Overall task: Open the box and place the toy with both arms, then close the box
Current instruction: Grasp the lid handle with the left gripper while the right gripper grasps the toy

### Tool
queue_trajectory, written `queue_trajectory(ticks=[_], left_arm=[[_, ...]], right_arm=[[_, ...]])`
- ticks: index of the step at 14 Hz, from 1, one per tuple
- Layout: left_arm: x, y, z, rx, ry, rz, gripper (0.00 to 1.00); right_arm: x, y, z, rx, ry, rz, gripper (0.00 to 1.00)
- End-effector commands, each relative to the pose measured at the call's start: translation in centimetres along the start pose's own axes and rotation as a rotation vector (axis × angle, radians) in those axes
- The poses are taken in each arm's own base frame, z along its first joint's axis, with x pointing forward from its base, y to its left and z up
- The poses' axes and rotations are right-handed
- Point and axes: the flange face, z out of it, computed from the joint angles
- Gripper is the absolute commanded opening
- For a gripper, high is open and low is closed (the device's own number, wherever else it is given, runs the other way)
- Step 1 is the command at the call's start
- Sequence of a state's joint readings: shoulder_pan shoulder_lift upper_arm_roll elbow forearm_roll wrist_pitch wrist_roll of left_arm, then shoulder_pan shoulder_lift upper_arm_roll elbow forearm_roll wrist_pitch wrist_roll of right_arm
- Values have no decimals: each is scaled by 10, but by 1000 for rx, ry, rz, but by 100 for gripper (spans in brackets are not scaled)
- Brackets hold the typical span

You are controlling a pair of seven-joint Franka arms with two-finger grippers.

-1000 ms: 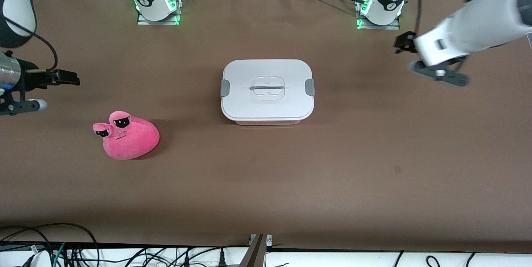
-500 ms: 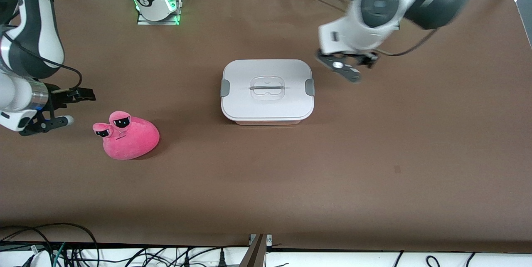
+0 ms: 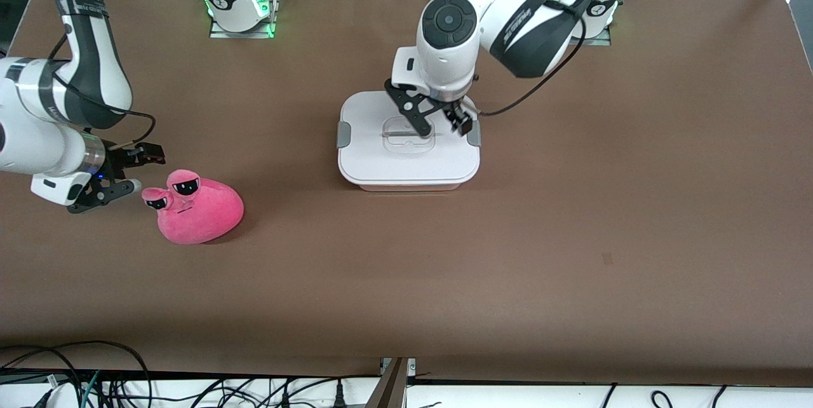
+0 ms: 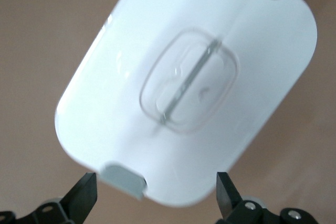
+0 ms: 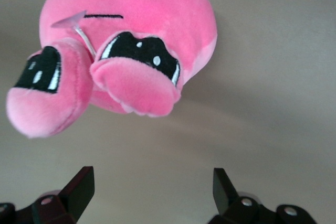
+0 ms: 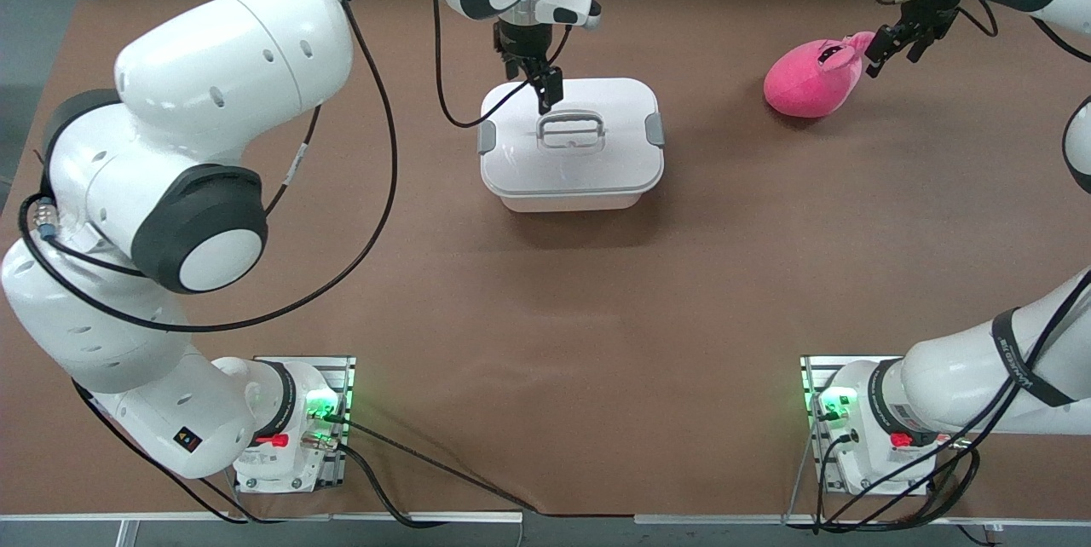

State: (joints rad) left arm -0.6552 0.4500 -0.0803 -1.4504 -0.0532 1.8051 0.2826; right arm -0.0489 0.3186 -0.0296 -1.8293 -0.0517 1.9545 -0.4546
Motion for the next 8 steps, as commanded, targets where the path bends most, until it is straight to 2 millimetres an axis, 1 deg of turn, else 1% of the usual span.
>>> queue_trajectory(ticks=[1, 2, 3, 5, 6, 7, 8], left_arm=[[22, -8, 23, -36, 62, 93, 100], [25, -8, 32, -32, 62, 102, 100], [30, -1, 41, -30, 68, 138, 100], [36, 4, 55, -33, 79, 177, 100], [37, 6, 57, -33, 77, 180, 100], [39, 13, 58, -33, 75, 191, 100], [40, 21, 63, -37, 66, 202, 85]], right_arm=[[-7, -9, 15, 5, 49, -24, 100], [-5, -9, 17, 2, 63, -22, 100], [-2, -10, 18, -3, 74, -25, 100], [5, -17, 16, 15, 114, -18, 100], [8, -18, 17, 24, 131, -12, 100], [10, -18, 18, 20, 138, -13, 100], [13, -21, 16, 13, 155, -20, 100]])
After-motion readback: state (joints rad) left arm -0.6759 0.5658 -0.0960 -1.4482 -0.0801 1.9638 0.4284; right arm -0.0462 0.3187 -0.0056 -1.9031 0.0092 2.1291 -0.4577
